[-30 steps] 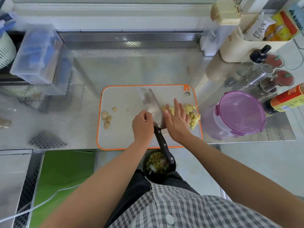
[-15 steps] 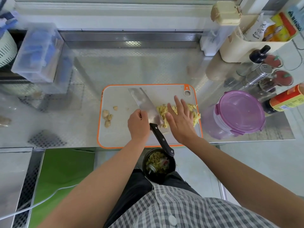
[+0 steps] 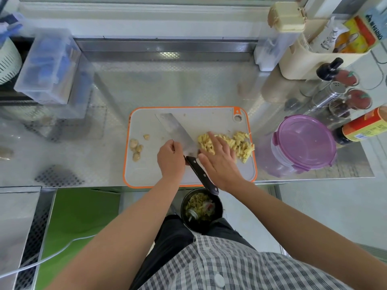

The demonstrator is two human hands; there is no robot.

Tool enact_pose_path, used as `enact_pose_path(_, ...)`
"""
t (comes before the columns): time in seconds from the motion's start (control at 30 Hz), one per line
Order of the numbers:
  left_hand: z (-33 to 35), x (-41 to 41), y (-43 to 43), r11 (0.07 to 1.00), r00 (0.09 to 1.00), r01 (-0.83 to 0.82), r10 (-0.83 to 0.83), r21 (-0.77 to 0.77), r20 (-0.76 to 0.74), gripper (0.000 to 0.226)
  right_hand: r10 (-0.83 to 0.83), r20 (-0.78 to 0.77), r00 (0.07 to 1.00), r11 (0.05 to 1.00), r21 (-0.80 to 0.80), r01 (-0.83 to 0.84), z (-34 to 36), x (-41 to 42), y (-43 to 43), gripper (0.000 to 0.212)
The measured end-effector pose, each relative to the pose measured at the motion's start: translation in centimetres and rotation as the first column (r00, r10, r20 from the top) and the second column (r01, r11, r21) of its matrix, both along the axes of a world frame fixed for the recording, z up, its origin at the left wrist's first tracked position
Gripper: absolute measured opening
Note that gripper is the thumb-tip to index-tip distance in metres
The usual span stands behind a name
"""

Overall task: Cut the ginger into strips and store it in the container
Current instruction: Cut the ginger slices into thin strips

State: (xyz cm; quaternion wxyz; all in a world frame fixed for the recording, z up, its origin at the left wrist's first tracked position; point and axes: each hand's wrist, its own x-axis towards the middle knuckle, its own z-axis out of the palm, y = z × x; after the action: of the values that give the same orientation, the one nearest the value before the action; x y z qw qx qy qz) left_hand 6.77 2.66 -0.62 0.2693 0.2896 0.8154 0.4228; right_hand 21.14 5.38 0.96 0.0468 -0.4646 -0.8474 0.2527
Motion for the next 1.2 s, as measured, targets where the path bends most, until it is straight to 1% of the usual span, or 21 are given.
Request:
enact_pose_path(0.07, 0.0, 0.0, 0.1, 1.000, 1.000, -0.009, 0.009, -0.006, -0.026, 0.038, -0.073, -0.057, 0.996, 0.997, 0.027, 0.074, 0.4, 0.2, 0.1, 0.071)
enact_pose_path(0.13, 0.1, 0.0, 0.2, 0.999, 0.999, -0.031, 0.032, 0.016, -0.026, 0.040, 0.015, -0.092, 0.996, 1.000, -0.011, -0.016, 0.8, 0.2, -0.2, 0.072)
enact_pose_path(0.2, 0.2, 0.3, 0.6, 0.997, 0.999, -0.054, 0.054, 0.048, 0.009, 0.037, 0.073, -0.072, 0.995, 0.992, -0.098, -0.079, 0.8, 0.0, -0.6, 0.073)
enact_pose_path(0.27, 0.3, 0.8, 1.0, 0.995, 0.996, -0.031, 0.024, 0.093, 0.081, 0.034, 0.003, -0.136, 0.991, 0.989, -0.145, -0.023, 0.8, 0.0, -1.0, 0.054)
enact_pose_path(0.33, 1.0, 1.7, 1.3, 0.986, 0.981, 0.054, -0.082, 0.160, 0.178, 0.029, -0.187, -0.278, 0.942, 0.950, -0.296, 0.101, 1.0, 0.3, -0.9, 0.034)
enact_pose_path(0.37, 1.3, 2.1, 1.4, 0.975, 0.978, 0.119, -0.147, 0.187, 0.147, 0.026, -0.321, -0.347, 0.881, 0.887, -0.436, 0.152, 1.3, 0.6, -0.8, 0.025)
enact_pose_path(0.43, 1.1, 2.9, 1.4, 0.943, 0.957, 0.288, -0.275, 0.169, -0.096, 0.031, -0.602, -0.434, 0.670, 0.684, -0.713, 0.154, 1.8, 1.3, -0.6, 0.011)
enact_pose_path(0.47, 0.8, 3.2, 1.3, 0.921, 0.915, 0.368, -0.332, 0.131, -0.230, 0.038, -0.705, -0.426, 0.567, 0.584, -0.802, 0.124, 2.2, 1.6, -0.4, 0.012)
enact_pose_path(0.53, 0.1, 3.9, 0.8, 0.860, 0.766, 0.510, -0.454, 0.000, -0.454, 0.048, -0.830, -0.368, 0.419, 0.435, -0.897, 0.073, 2.7, 2.3, 0.0, 0.017)
enact_pose_path(0.6, -0.7, 4.5, 0.2, 0.784, 0.578, 0.592, -0.574, -0.187, -0.580, 0.056, -0.885, -0.323, 0.336, 0.358, -0.932, 0.048, 2.7, 3.1, 0.1, 0.021)
enact_pose_path(0.63, -0.9, 4.8, -0.1, 0.759, 0.527, 0.590, -0.621, -0.276, -0.580, 0.061, -0.894, -0.312, 0.322, 0.343, -0.939, 0.041, 2.6, 3.5, 0.0, 0.021)
enact_pose_path(0.67, -1.0, 5.0, -0.2, 0.750, 0.525, 0.561, -0.649, -0.350, -0.551, 0.067, -0.897, -0.308, 0.318, 0.337, -0.941, 0.039, 2.5, 3.8, -0.2, 0.022)
enact_pose_path(0.73, -1.0, 5.3, -0.4, 0.768, 0.601, 0.478, -0.640, -0.426, -0.479, 0.076, -0.901, -0.306, 0.308, 0.331, -0.943, 0.032, 2.3, 4.4, -0.6, 0.021)
enact_pose_path(0.77, -0.9, 5.5, -0.5, 0.779, 0.626, 0.467, -0.626, -0.419, -0.465, 0.077, -0.904, -0.307, 0.299, 0.329, -0.944, 0.025, 2.2, 4.6, -0.7, 0.021)
enact_pose_path(0.8, -0.8, 5.8, -0.6, 0.778, 0.612, 0.493, -0.628, -0.390, -0.480, 0.074, -0.905, -0.307, 0.293, 0.327, -0.945, 0.020, 2.3, 4.9, -0.8, 0.022)
enact_pose_path(0.9, -0.7, 6.4, -0.5, 0.710, 0.489, 0.617, -0.683, -0.339, -0.542, 0.064, -0.903, -0.305, 0.303, 0.320, -0.947, 0.001, 2.5, 5.4, -0.9, 0.020)
enact_pose_path(0.93, -0.6, 6.4, -0.2, 0.723, 0.493, 0.595, -0.673, -0.350, -0.551, 0.065, -0.903, -0.301, 0.306, 0.316, -0.949, -0.003, 2.5, 5.6, -1.0, 0.020)
enact_pose_path(1.03, -0.4, 5.8, 0.5, 0.761, 0.593, 0.474, -0.648, -0.443, -0.478, 0.077, -0.909, -0.299, 0.289, 0.315, -0.949, 0.009, 2.5, 6.0, -0.9, 0.018)
enact_pose_path(1.07, -0.4, 5.5, 0.3, 0.757, 0.595, 0.482, -0.653, -0.442, -0.469, 0.078, -0.912, -0.298, 0.281, 0.314, -0.949, 0.013, 2.5, 6.1, -0.8, 0.017)
enact_pose_path(1.17, -1.0, 4.6, -0.6, 0.697, 0.489, 0.564, -0.715, -0.444, -0.501, 0.078, -0.908, -0.296, 0.298, 0.312, -0.950, 0.009, 2.7, 6.1, -0.5, 0.018)
enact_pose_path(1.2, -1.1, 4.3, -0.7, 0.693, 0.508, 0.554, -0.721, -0.462, -0.472, 0.078, -0.901, -0.293, 0.320, 0.311, -0.950, 0.007, 2.8, 5.9, -0.5, 0.018)
